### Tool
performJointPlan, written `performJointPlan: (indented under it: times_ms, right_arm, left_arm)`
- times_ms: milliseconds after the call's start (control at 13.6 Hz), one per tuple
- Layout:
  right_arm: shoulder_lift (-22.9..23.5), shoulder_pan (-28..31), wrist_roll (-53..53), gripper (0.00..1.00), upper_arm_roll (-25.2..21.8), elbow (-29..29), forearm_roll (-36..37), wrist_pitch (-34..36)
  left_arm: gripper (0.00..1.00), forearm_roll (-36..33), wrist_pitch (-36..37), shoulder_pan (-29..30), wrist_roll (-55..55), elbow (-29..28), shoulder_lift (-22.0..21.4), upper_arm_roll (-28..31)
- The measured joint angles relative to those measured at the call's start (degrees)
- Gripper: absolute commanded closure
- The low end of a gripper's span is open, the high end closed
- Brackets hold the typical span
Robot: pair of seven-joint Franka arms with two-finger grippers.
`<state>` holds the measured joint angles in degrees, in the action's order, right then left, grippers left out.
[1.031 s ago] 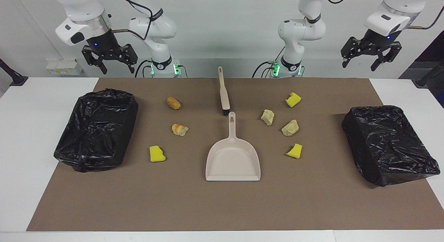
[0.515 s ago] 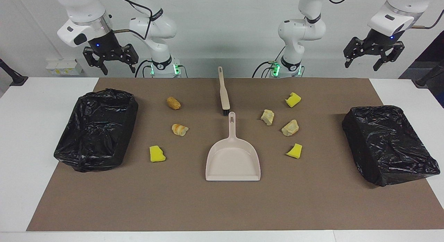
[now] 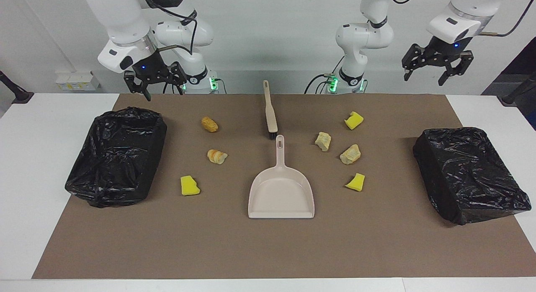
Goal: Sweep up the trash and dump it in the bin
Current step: 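Reach the right gripper to the dustpan handle and grasp it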
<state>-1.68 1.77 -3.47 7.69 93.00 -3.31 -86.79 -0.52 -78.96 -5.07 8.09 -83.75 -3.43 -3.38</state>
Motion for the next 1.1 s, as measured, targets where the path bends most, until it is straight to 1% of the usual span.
performJointPlan:
  times_ms: [147,442,662,810,1104]
  right_arm:
    - [2.7,0.0,4.4,0.0,2.6,-0.7,0.0,-0.2]
    - [8.9,-0.1,13.1,0.0,9.1,-2.4,0.0,-2.1]
    - [13.5,-0.1,19.5,0.0,13.5,-4.6,0.0,-2.6]
    - [16.8,-0.4,23.8,0.0,16.4,-6.0,0.0,-4.3]
    - [22.2,-5.4,31.0,0.0,17.2,-6.7,0.0,-11.7]
  left_arm:
    - [0.0,0.0,0.1,-0.2,-2.7,-1.0,-0.7,-2.3]
    - [0.0,1.7,0.0,-0.6,-3.7,-5.6,-3.8,-3.6]
    - [0.0,4.4,-0.1,-0.6,-3.7,-6.5,-4.7,-3.7]
    - [0.0,4.6,-0.2,-0.6,-3.7,-6.6,-4.7,-3.6]
    - [0.0,4.6,-0.7,0.2,-3.8,-6.6,-4.7,-2.4]
